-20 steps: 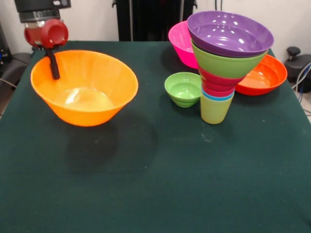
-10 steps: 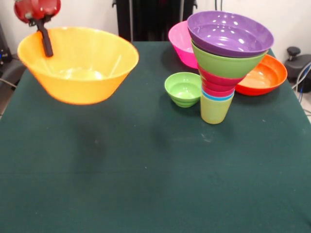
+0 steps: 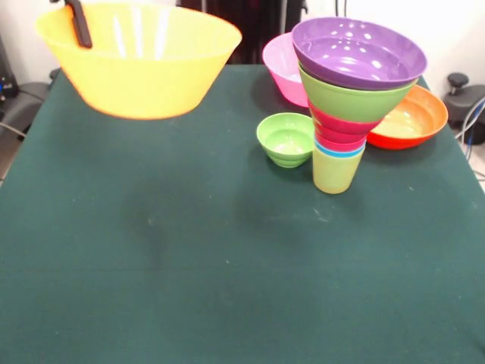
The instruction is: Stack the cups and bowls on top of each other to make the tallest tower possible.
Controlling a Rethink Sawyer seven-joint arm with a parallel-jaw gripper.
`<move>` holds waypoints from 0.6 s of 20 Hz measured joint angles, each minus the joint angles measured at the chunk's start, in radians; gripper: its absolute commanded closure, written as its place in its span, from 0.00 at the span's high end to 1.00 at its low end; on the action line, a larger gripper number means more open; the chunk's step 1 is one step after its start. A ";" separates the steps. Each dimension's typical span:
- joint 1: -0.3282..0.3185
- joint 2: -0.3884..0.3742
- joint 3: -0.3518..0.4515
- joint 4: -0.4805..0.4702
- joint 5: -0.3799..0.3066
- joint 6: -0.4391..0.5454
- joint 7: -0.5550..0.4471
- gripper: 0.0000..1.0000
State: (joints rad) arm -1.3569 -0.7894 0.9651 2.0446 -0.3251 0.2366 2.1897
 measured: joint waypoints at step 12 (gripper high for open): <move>-0.083 -0.082 0.154 0.048 0.111 0.083 0.000 0.00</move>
State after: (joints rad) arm -1.4400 -0.8711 1.1193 2.0930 -0.2145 0.3193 2.1897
